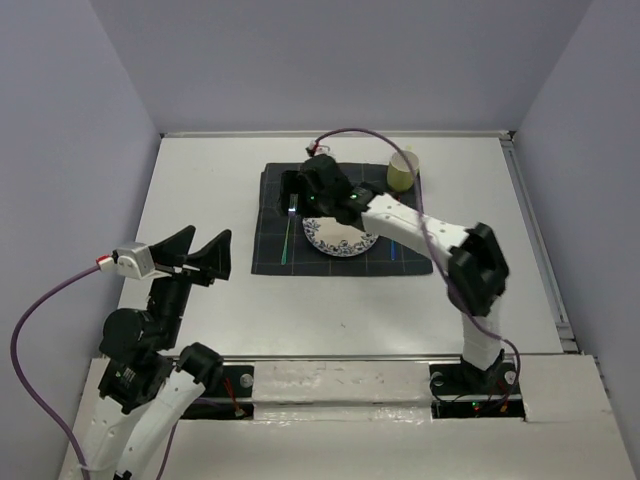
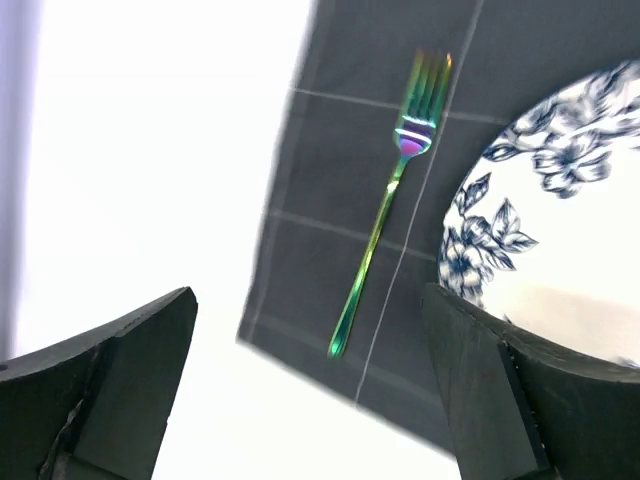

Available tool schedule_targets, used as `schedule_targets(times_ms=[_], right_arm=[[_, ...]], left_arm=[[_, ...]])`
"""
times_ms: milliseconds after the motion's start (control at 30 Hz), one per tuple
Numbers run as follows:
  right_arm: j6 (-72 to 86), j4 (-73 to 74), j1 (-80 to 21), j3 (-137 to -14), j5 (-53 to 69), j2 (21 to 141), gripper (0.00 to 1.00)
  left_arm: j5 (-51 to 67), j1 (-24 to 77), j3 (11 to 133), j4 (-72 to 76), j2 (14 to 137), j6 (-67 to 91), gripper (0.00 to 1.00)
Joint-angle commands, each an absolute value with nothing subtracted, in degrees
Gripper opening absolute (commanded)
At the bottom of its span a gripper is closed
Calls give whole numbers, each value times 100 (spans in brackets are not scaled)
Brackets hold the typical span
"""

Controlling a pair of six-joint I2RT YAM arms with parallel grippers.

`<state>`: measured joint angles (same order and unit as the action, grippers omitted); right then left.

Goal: Set the dinner table for one person

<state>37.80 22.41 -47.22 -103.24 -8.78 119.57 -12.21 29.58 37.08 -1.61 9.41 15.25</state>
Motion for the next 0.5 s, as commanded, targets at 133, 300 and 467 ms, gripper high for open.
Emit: schedule_targets(times_ms=[133, 300, 467], right_arm=[[2532, -95, -4764, -6816, -711, 7168, 100], [2426, 278, -4764, -4541, -1510, 4758, 100], [2733, 1511, -4764, -3429, -1900, 3272, 100]], left_arm=[[-1634, 2707, 3753, 9, 1213, 1406, 99], [-1390, 2567, 3744, 78, 1423, 1406, 99], [-633, 2558, 3726, 167, 1854, 1389, 99]])
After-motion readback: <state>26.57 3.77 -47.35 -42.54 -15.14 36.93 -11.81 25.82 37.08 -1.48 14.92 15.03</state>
